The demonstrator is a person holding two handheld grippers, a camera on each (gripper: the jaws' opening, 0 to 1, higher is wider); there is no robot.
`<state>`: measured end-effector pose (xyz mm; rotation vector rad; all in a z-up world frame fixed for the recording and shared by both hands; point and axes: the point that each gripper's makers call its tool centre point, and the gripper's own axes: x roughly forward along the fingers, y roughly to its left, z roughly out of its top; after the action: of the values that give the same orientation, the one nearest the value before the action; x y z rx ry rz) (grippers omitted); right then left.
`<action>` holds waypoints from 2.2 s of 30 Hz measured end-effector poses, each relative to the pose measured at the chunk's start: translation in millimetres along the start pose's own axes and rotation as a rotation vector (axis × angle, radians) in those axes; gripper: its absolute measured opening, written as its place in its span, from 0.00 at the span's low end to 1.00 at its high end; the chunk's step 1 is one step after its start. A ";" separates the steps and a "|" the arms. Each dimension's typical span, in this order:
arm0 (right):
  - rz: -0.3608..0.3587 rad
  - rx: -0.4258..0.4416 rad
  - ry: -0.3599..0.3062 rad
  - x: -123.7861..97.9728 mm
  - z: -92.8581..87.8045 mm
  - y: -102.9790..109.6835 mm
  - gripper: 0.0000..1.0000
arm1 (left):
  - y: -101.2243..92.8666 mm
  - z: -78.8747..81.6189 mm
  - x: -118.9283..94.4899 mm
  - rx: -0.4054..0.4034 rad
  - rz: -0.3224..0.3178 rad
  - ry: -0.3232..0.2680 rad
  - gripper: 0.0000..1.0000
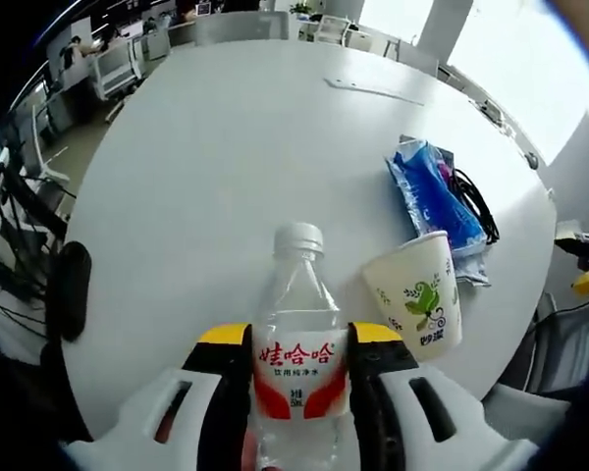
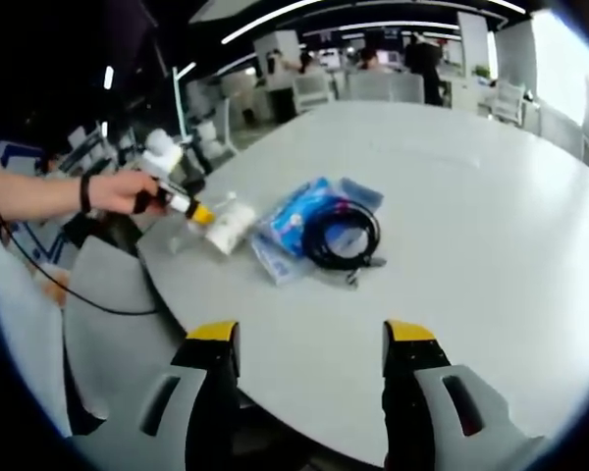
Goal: Arrange the tabletop items into an orderly group along one side of the table until the central work area is clear of visible clutter.
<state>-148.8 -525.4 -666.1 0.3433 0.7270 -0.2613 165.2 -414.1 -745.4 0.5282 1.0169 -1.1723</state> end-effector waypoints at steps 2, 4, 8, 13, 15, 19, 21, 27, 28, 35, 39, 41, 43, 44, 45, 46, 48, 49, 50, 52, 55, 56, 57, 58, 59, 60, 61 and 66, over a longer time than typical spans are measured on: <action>0.002 -0.001 -0.001 0.0 1.1 0.7 0.57 | 0.1 1.7 -2.9 -0.007 0.001 -0.016 0.37; 0.003 -0.003 0.000 0.4 1.8 0.9 0.57 | 0.7 3.3 -5.3 -0.011 0.001 -0.027 0.37; 0.005 0.001 -0.008 1.2 4.7 0.4 0.57 | 0.1 8.3 -12.2 -0.003 -0.001 -0.063 0.37; 0.005 -0.002 -0.018 1.9 9.6 0.2 0.57 | 1.8 11.6 -22.6 0.006 0.004 -0.096 0.37; 0.007 -0.005 -0.017 2.8 9.9 0.6 0.57 | 2.6 11.4 -25.7 0.006 0.004 -0.104 0.37; 0.010 -0.006 -0.017 3.7 9.6 1.3 0.57 | 4.1 11.4 -32.6 0.005 0.008 -0.119 0.37; 0.015 -0.008 -0.017 4.2 9.1 2.3 0.57 | 5.2 11.6 -36.8 -0.005 0.015 -0.132 0.37; 0.022 -0.015 -0.016 6.1 9.3 5.0 0.57 | 4.6 11.2 -48.7 -0.016 0.034 -0.172 0.37; 0.024 -0.016 -0.017 6.3 9.5 5.2 0.57 | 4.4 10.8 -50.3 -0.016 0.036 -0.177 0.37; 0.033 -0.026 -0.021 8.4 12.7 6.8 0.57 | 5.5 4.5 -62.6 -0.021 0.054 -0.205 0.37; 0.040 -0.035 -0.018 10.2 13.2 8.7 0.57 | 8.2 1.7 -69.0 -0.034 0.060 -0.218 0.37; 0.045 -0.039 -0.018 11.4 13.9 10.5 0.57 | 9.0 0.8 -72.6 -0.036 0.065 -0.225 0.37; 0.049 -0.043 -0.017 12.6 14.6 12.4 0.57 | 9.9 0.4 -75.4 -0.036 0.069 -0.232 0.37; 0.051 -0.045 -0.017 13.1 14.9 13.3 0.57 | 10.2 0.4 -76.3 -0.035 0.070 -0.234 0.37; 0.056 -0.048 -0.016 14.0 15.3 14.9 0.57 | 11.5 0.3 -77.1 -0.036 0.072 -0.238 0.37; 0.059 -0.051 -0.015 14.6 15.7 16.2 0.57 | 12.2 0.1 -77.7 -0.037 0.074 -0.240 0.37; 0.061 -0.055 -0.015 15.1 16.2 17.3 0.57 | 12.3 -0.2 -78.9 -0.035 0.076 -0.243 0.37; 0.063 -0.056 -0.015 15.2 16.7 17.8 0.57 | 12.0 -1.2 -80.5 -0.034 0.079 -0.246 0.37; 0.064 -0.057 -0.016 15.1 16.9 17.9 0.57 | 11.8 -1.8 -81.2 -0.033 0.080 -0.247 0.37; 0.065 -0.059 -0.018 14.7 17.3 18.1 0.57 | 11.9 -3.4 -81.6 -0.031 0.083 -0.248 0.37; 0.063 -0.059 -0.018 13.5 16.2 18.2 0.57 | 9.3 -6.9 -84.9 -0.017 0.085 -0.253 0.37; 0.063 -0.059 -0.017 12.9 15.4 18.3 0.57 | 9.1 -8.2 -86.1 -0.018 0.087 -0.254 0.37; 0.063 -0.059 -0.016 12.2 14.2 18.2 0.57 | 8.8 -10.1 -87.9 -0.021 0.090 -0.258 0.37; 0.062 -0.059 -0.015 11.7 13.3 18.0 0.57 | 8.3 -11.5 -89.1 -0.021 0.091 -0.260 0.37; 0.061 -0.059 -0.014 11.2 12.4 17.6 0.57 | 7.7 -12.9 -90.4 -0.019 0.093 -0.263 0.37; 0.060 -0.057 -0.013 10.4 11.0 17.5 0.57 | 7.3 -14.8 -91.9 -0.020 0.095 -0.267 0.37; 0.061 -0.057 -0.012 10.0 10.0 17.5 0.56 | 7.0 -16.2 -93.0 -0.019 0.096 -0.270 0.37; 0.063 -0.055 -0.006 9.6 5.3 17.9 0.56 | 5.9 -25.0 -98.3 -0.022 0.110 -0.280 0.37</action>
<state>-132.5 -512.2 -665.2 0.3120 0.7153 -0.1824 157.1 -343.0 -673.2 0.3851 0.7501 -1.1006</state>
